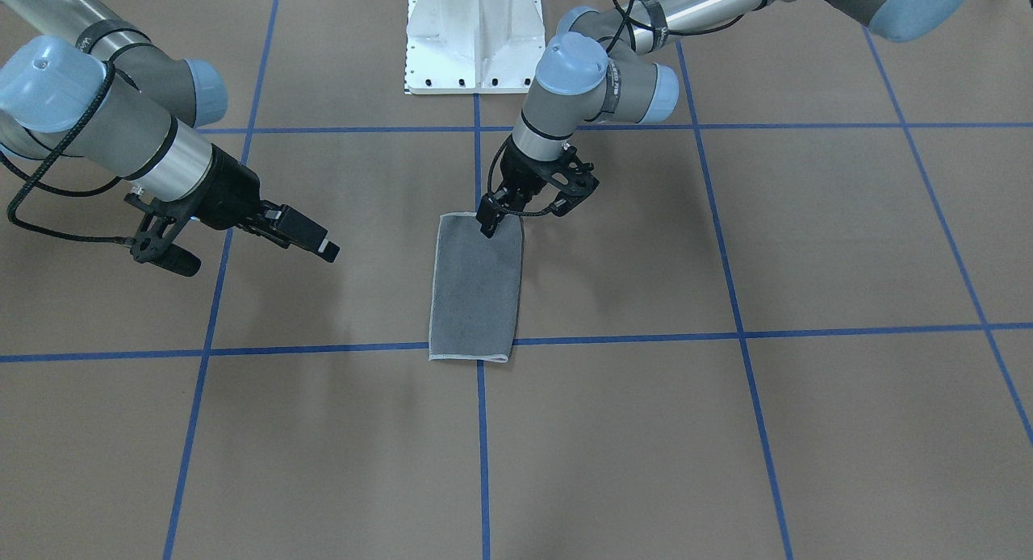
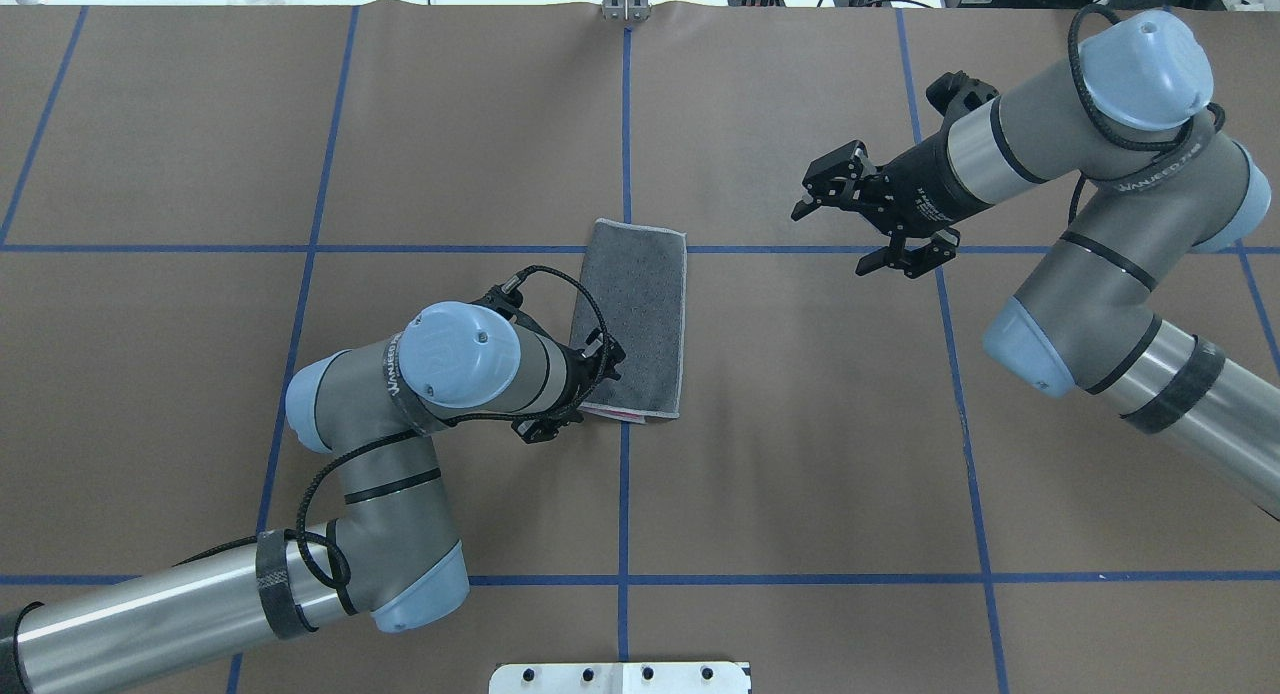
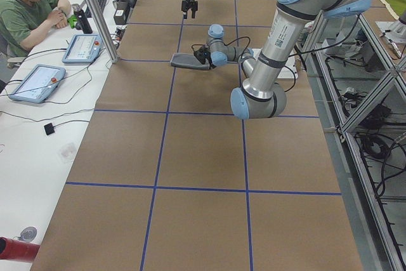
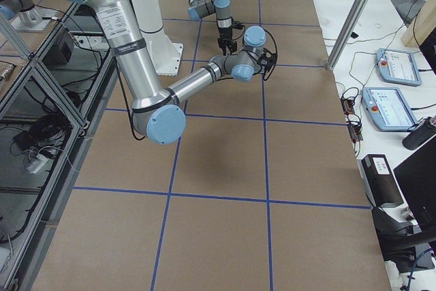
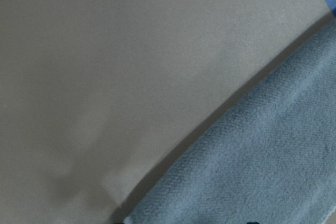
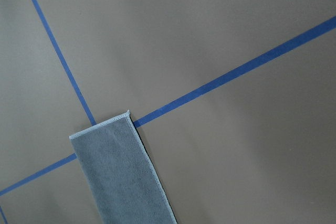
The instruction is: Fold towel twice with both arms
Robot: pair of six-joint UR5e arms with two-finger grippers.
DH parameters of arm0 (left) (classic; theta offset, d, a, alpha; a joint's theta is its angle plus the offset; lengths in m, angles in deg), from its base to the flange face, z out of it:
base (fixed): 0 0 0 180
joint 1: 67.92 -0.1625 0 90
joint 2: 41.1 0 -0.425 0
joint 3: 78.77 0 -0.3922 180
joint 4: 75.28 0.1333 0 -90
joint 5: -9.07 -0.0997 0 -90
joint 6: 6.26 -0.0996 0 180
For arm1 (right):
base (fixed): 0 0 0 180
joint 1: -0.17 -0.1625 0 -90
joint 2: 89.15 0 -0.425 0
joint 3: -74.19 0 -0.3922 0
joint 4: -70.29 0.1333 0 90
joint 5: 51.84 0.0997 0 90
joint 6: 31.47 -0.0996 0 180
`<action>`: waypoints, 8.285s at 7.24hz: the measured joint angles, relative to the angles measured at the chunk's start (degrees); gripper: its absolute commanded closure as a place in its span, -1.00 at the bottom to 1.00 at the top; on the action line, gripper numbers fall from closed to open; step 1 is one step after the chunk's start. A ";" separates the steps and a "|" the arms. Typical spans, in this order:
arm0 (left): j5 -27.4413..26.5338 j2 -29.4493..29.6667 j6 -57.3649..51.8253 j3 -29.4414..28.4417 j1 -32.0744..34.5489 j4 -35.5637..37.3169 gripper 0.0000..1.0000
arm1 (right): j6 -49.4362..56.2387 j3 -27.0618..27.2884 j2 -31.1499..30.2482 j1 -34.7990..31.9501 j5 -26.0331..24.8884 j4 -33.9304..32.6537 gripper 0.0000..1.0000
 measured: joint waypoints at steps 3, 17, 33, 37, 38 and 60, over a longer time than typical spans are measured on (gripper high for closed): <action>0.02 0.03 0.00 0.24 -0.04 0.15 0.57 | 0.07 0.01 -0.06 0.00 0.00 0.00 -1.00; 0.50 11.82 1.03 -8.51 9.37 0.26 1.00 | 2.09 0.39 -0.82 -0.09 0.09 0.18 -1.00; 0.19 18.91 0.26 -25.38 12.57 -8.98 -1.00 | 2.18 0.07 -0.84 -0.18 -0.08 0.18 -1.00; 4.85 19.48 -2.61 -24.95 16.92 -8.77 -1.00 | 2.88 0.05 -0.12 0.01 -0.26 0.16 -1.00; 9.14 17.87 -4.99 -23.85 18.93 -8.79 -1.00 | 3.45 -0.40 0.85 0.11 -0.70 0.10 -1.00; 28.66 -11.05 -37.11 -3.58 35.15 -9.23 -1.00 | 3.90 -45.20 34.82 12.66 -30.50 6.96 1.00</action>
